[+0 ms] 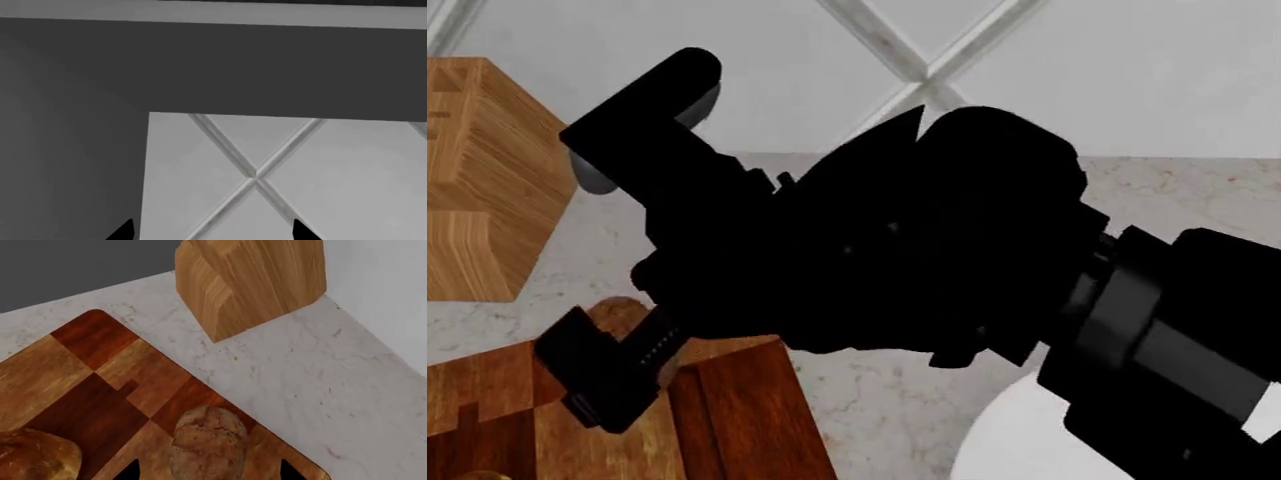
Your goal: Place all breads on the cutting board.
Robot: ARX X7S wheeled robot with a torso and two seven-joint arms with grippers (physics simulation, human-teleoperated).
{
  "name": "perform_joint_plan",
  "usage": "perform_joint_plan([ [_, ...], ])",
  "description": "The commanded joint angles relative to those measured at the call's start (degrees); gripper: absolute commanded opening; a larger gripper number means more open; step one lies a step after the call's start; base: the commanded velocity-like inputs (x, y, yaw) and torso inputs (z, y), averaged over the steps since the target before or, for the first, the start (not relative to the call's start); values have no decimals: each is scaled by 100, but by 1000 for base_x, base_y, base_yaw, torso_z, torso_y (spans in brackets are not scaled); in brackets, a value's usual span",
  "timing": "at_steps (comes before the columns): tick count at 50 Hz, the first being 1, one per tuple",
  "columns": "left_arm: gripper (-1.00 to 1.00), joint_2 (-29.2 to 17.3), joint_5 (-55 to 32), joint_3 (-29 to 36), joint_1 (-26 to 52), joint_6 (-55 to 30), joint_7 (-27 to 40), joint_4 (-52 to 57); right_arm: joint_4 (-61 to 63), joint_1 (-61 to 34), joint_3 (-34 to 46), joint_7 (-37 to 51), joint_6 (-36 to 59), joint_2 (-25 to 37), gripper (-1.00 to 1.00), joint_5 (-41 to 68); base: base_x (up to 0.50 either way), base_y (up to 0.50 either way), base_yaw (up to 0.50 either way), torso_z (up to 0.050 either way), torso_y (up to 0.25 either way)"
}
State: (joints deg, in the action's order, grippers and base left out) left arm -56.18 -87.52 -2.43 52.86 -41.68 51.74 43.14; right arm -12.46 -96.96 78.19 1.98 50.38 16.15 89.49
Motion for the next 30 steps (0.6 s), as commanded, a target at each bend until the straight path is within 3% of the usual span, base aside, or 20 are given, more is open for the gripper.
perform_joint_plan([
  [1,100,-110,70,147,203,-80,-153,35,948,-408,-528,884,485,584,100,791,0,14,0,0,0],
  [10,100,-49,195,86,27,7,-262,32,1421,-1102,-690,2383,1055,1372,100,2288,4,14,7,0,0],
  [16,100,30,244,146,76,17,-302,10,1529,-1641,-619,2903,1441,1678,100,2786,3,15,5,0,0],
  [30,100,92,128,216,278,16,-286,-37,1855,-2569,-159,4599,1525,2550,100,4863,9,16,2,0,0],
])
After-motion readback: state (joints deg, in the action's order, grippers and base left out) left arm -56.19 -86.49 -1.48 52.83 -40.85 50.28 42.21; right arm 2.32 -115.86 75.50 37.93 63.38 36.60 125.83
